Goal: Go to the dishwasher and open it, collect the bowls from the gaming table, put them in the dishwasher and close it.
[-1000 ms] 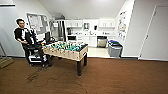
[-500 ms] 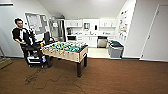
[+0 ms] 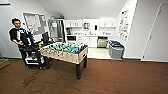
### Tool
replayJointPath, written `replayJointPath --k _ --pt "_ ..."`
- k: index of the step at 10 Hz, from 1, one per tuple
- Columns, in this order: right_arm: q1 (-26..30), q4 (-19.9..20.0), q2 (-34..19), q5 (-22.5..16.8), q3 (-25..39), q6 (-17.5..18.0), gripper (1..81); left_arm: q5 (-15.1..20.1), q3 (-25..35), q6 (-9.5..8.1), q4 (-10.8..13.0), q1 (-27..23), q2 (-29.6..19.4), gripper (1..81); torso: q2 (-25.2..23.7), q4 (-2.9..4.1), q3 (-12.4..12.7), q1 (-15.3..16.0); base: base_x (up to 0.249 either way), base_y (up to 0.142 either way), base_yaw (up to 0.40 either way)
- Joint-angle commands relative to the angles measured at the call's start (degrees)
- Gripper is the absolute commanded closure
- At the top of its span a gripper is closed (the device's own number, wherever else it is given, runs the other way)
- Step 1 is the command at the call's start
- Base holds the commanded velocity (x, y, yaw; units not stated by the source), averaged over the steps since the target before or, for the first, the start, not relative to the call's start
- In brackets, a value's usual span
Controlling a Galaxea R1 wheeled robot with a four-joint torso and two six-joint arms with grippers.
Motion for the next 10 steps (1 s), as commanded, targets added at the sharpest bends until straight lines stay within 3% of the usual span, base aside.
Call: replayJointPath --k 1,8,10 --pt "2.2 -0.9 -1.0 -2.8 0.4 -0.2 81.1 2.7 -0.1 0.47 0.3 -2.4 -0.5 81.1 0.0 0.00 0.0 0.0 0.144 -0.091 0.000" --pt "1.9 -1.0 -1.0 -2.8 0.4 -0.2 81.1 2.7 -0.1 0.47 0.3 -2.4 -0.5 81.1 0.0 0.00 0.0 0.0 0.142 -0.086 0.000" --pt "1.8 -1.0 -1.0 -2.8 0.4 -0.2 81.1 2.7 -0.1 0.46 0.2 -2.4 -0.5 81.1 0.0 0.00 0.0 0.0 0.133 0.000 0.000"
